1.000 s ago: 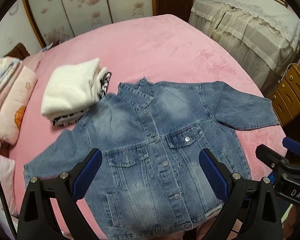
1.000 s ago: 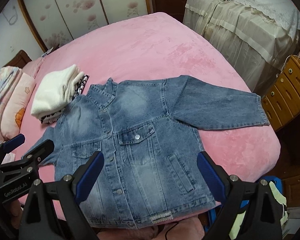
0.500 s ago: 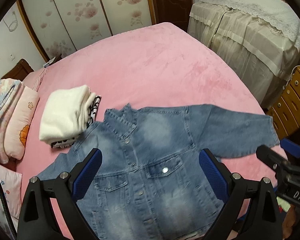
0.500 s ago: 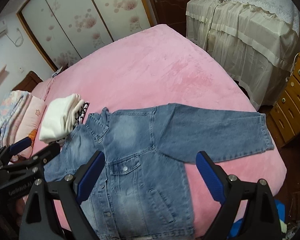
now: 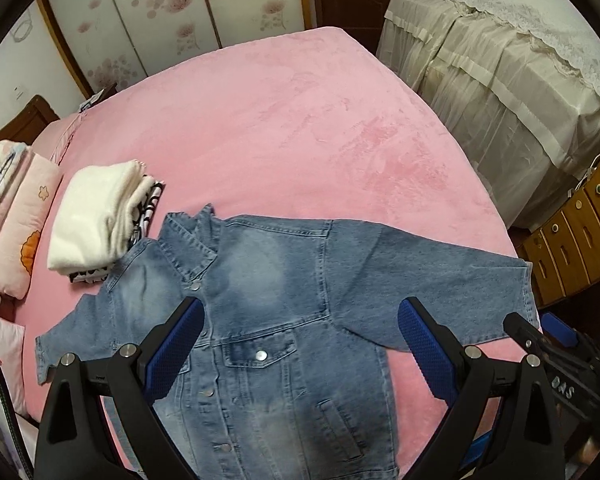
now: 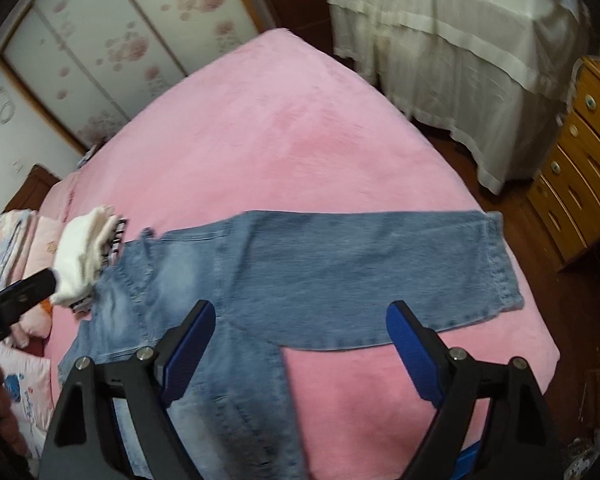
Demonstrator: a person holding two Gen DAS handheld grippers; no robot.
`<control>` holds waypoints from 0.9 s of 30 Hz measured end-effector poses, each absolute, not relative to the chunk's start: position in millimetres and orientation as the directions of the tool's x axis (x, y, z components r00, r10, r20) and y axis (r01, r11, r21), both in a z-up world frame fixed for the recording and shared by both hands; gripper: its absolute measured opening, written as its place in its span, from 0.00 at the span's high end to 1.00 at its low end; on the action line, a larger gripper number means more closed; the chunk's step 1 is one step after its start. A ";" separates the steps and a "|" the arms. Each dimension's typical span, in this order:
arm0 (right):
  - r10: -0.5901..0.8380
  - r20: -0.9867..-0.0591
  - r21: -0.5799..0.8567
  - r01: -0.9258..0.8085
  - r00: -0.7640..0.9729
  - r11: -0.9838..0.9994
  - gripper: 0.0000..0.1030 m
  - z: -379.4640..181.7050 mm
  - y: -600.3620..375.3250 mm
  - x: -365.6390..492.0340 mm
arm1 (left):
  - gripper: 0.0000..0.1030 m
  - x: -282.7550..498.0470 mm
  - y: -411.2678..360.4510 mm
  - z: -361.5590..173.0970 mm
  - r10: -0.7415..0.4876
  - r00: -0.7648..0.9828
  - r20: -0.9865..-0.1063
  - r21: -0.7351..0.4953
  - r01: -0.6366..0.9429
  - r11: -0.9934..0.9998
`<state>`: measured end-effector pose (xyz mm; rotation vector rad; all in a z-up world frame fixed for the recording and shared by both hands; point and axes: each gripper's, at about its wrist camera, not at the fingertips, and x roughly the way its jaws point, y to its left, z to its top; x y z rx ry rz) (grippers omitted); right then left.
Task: Fold large clothes
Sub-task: 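Move the right tool to the jacket sleeve cuff and grasp it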
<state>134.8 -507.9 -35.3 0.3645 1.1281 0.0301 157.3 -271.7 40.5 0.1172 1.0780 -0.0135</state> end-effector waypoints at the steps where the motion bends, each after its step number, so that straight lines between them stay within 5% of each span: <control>1: 0.199 -0.883 0.300 0.184 0.424 0.936 0.15 -44.0 -519.4 137.3 | 0.06 158.7 -277.8 37.9 0.042 0.474 -0.879 0.091 0.082 0.992; 11: 0.124 -0.921 0.283 0.414 0.369 0.865 0.18 -113.4 -619.6 133.5 | 0.06 191.8 -329.9 -9.9 0.009 0.419 -0.908 0.090 0.175 0.980; 22: 0.211 -0.914 0.392 0.626 0.346 0.674 0.23 -194.2 -708.9 106.1 | 0.06 225.5 -383.1 -65.2 -0.016 0.370 -0.929 0.077 0.235 0.969; 27: 0.287 -0.897 0.441 0.667 0.335 0.600 0.38 -226.6 -718.2 107.5 | 0.06 230.1 -392.2 -77.5 -0.030 0.341 -0.940 0.059 0.247 0.967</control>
